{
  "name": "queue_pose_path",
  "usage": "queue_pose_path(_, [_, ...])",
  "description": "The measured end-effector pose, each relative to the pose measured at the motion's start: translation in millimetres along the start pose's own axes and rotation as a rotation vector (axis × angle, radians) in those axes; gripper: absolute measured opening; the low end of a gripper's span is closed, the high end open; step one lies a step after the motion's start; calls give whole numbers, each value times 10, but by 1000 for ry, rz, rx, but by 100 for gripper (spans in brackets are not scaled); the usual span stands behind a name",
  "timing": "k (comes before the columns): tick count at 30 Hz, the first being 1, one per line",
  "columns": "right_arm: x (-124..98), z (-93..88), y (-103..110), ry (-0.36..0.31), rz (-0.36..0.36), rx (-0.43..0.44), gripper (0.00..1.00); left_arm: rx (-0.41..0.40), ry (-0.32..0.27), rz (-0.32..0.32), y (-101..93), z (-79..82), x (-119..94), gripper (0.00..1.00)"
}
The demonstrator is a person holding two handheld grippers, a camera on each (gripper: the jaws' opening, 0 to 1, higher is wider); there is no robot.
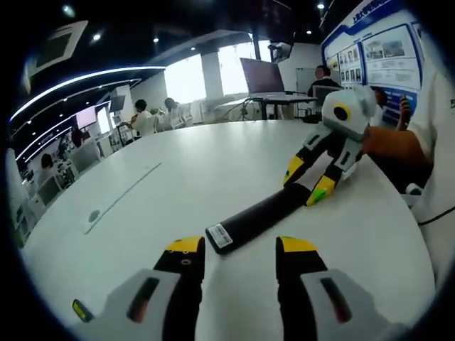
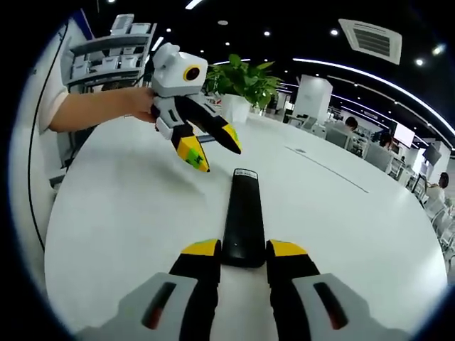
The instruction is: Pflip the remote and laser pointer to the front side, press the buttons, and align them neatly on the table
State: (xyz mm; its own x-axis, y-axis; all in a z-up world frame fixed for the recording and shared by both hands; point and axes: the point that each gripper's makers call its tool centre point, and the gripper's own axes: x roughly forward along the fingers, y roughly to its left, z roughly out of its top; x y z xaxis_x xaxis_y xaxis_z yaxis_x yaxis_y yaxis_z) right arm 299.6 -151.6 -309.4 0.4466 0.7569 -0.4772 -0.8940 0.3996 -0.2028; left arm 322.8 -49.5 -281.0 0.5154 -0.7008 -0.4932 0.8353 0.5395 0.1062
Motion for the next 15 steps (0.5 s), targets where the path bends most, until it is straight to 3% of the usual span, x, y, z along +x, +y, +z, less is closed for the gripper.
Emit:
queue_pose_path(7, [-2, -5, -12, 4, 5, 2, 29, 21, 20, 14, 139, -121, -186, 41])
queue_pose_path(12, [-11, -15, -35, 8, 3, 5, 28, -29, -22, 21, 193, -64, -215, 41])
queue_pose_path(15, [-13, -3, -41, 24, -14, -7, 28, -55, -6, 58, 232, -43, -187, 41])
